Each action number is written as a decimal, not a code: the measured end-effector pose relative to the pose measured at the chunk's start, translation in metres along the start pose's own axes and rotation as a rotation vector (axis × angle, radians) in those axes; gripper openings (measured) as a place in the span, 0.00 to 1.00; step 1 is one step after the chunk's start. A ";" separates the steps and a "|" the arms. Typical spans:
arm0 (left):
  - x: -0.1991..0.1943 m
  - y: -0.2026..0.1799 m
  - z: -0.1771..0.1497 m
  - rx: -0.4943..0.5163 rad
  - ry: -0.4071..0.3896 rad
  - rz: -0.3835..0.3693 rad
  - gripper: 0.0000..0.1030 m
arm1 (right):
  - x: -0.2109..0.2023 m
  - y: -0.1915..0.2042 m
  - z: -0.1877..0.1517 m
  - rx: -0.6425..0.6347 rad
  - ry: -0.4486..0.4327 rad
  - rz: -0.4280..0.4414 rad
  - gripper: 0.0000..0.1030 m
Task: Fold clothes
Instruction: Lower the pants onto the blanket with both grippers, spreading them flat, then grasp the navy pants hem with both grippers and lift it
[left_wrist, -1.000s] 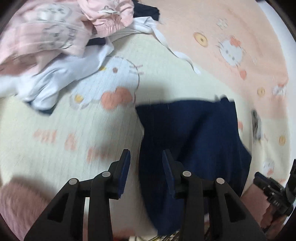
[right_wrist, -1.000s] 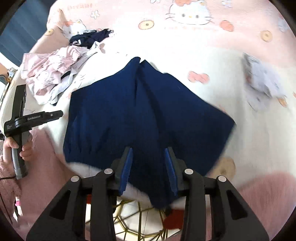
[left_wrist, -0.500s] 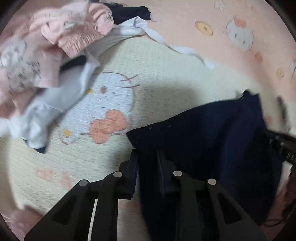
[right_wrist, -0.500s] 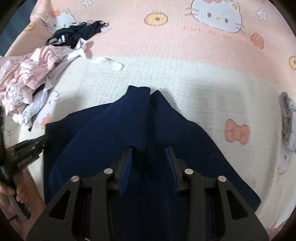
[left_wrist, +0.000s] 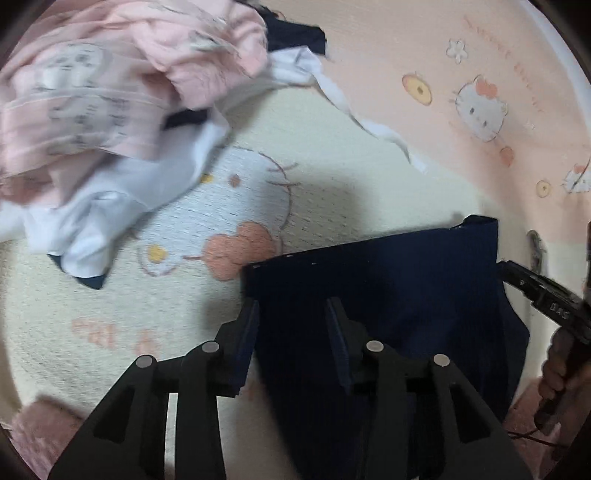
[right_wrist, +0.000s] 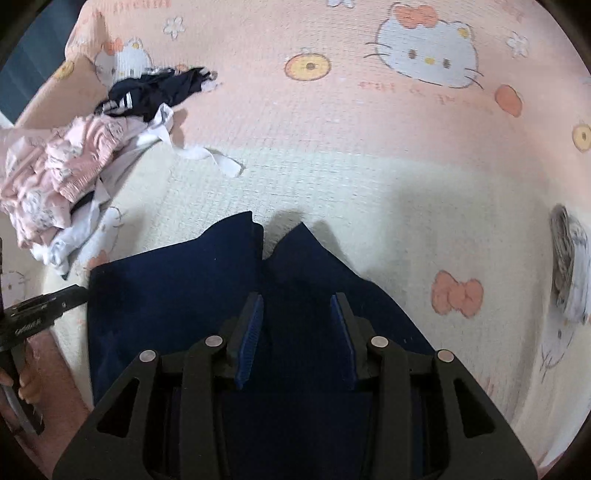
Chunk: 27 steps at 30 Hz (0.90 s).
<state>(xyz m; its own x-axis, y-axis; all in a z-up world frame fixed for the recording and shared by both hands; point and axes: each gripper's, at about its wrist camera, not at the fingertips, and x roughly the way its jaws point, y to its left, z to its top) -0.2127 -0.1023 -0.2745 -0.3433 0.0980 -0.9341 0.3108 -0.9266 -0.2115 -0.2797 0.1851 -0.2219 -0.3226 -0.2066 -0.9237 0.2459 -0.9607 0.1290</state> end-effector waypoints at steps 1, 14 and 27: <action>0.006 -0.005 0.002 0.005 0.006 0.035 0.38 | 0.002 0.003 0.002 -0.005 -0.001 0.007 0.38; -0.014 0.013 -0.002 0.031 -0.015 0.275 0.30 | -0.001 -0.005 0.008 0.003 -0.038 -0.072 0.38; -0.001 -0.048 0.001 0.150 -0.021 -0.009 0.29 | 0.056 0.047 0.011 -0.173 0.071 0.042 0.38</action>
<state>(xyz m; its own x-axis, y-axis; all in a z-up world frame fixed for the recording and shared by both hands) -0.2279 -0.0582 -0.2637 -0.3640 0.1003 -0.9260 0.1721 -0.9698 -0.1727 -0.2966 0.1261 -0.2636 -0.2453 -0.2264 -0.9426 0.4130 -0.9041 0.1097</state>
